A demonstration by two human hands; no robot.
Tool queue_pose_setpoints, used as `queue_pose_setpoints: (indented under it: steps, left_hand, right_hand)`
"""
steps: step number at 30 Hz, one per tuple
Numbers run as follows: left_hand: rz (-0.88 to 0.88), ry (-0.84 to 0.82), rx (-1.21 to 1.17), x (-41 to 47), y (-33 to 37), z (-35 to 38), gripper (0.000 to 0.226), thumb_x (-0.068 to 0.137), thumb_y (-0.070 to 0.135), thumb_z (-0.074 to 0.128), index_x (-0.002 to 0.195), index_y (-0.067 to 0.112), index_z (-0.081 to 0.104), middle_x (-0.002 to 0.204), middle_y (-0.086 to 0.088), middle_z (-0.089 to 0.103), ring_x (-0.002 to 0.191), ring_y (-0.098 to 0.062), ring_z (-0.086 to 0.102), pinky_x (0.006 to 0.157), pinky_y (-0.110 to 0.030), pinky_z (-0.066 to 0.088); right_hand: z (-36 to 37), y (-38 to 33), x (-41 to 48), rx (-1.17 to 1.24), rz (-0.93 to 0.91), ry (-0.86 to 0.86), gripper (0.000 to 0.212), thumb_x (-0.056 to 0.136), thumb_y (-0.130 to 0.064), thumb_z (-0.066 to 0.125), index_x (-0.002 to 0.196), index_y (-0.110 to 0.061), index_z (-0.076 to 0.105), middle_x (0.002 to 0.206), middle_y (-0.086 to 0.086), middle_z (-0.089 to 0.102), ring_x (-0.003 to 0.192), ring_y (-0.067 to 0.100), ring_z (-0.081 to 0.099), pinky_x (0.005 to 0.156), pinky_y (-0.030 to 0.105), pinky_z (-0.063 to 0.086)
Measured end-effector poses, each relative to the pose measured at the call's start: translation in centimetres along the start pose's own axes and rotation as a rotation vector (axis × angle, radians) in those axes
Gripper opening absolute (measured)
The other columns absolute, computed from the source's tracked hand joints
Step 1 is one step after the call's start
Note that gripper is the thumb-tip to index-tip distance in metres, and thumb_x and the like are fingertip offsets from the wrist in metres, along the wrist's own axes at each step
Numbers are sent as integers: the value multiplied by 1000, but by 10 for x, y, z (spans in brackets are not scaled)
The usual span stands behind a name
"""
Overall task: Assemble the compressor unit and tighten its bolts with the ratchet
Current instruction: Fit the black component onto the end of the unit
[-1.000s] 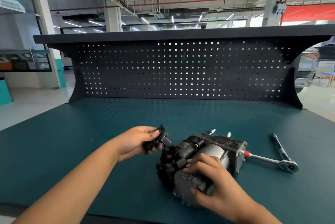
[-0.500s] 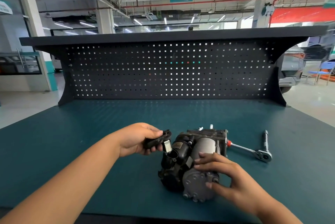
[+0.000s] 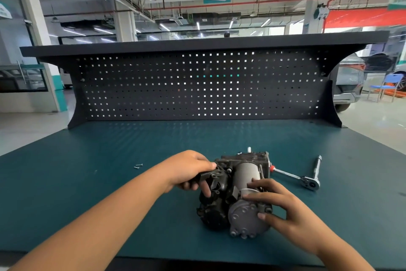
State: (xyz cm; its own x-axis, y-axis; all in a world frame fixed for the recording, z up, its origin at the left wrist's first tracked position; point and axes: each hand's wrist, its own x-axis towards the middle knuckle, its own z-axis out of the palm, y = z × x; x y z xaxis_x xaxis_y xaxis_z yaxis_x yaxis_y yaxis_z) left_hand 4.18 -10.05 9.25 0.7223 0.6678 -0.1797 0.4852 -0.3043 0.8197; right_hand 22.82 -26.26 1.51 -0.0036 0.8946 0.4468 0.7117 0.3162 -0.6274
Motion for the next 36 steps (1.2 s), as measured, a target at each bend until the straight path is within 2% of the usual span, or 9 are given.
queue_pose_setpoints:
  steps: [6,9,15,18,21,23,25,33,36]
  left_hand:
    - [-97,-52,91,2,-5,18,31,96,20,30,120,6,42,56,-10,68,35,-9,38,34,-18,19]
    - [-100,-90,107,0,-10,19,29,98,25,27,119,13,43,56,-8,68,35,-8,41,35,-18,19]
    - [-54,-113,-141,-4,-20,17,25,101,26,27,118,27,46,63,-11,70,37,-10,47,35,-16,21]
    - [112,81,-34,0,-34,14,26,102,27,32,108,39,55,56,5,65,40,-9,47,39,-19,30]
    - [314,234,42,4,-49,8,34,95,14,52,99,45,65,79,16,62,66,-2,57,64,-13,42]
    - [346,99,-137,5,-53,8,41,92,2,55,105,39,63,107,20,65,96,9,60,79,-7,42]
    - [355,16,-243,7,-56,10,44,89,-7,53,107,32,62,106,23,68,104,8,59,81,-8,43]
    - [374,68,-418,20,-68,12,35,81,-11,61,103,17,66,96,8,73,96,-5,66,77,-13,48]
    - [378,65,-433,22,-73,13,34,78,-9,65,100,17,67,94,8,74,94,-5,67,77,-13,48]
  right_hand:
    - [-10,-22,21,-181,-6,110,25,84,-15,67,107,-23,68,104,-22,61,105,-8,52,90,9,37]
    - [-2,-30,45,-295,7,69,34,87,-25,63,121,-25,61,116,-20,60,110,-6,49,92,4,32]
    - [7,-28,81,-305,101,-184,40,90,-31,61,130,-27,55,130,-13,58,121,5,50,102,22,37]
    - [11,-23,84,-179,142,-191,42,85,-32,68,126,-28,60,126,-16,60,116,-1,52,99,17,39]
    - [16,-18,83,-97,168,-148,49,76,-36,76,123,-28,63,119,-17,63,106,-11,54,87,1,37]
    - [18,-18,83,-99,173,-117,50,73,-36,79,120,-28,64,110,-18,65,94,-15,55,79,-2,37]
    - [18,-19,83,-133,169,-93,47,73,-34,79,118,-28,65,103,-20,63,87,-16,54,75,-2,37]
    - [23,-28,76,-155,199,-104,44,86,-25,67,128,-30,58,124,-17,58,116,1,52,100,19,38]
    - [35,-33,64,-409,185,-75,51,89,-37,55,138,-43,41,133,-25,50,124,1,43,105,27,32]
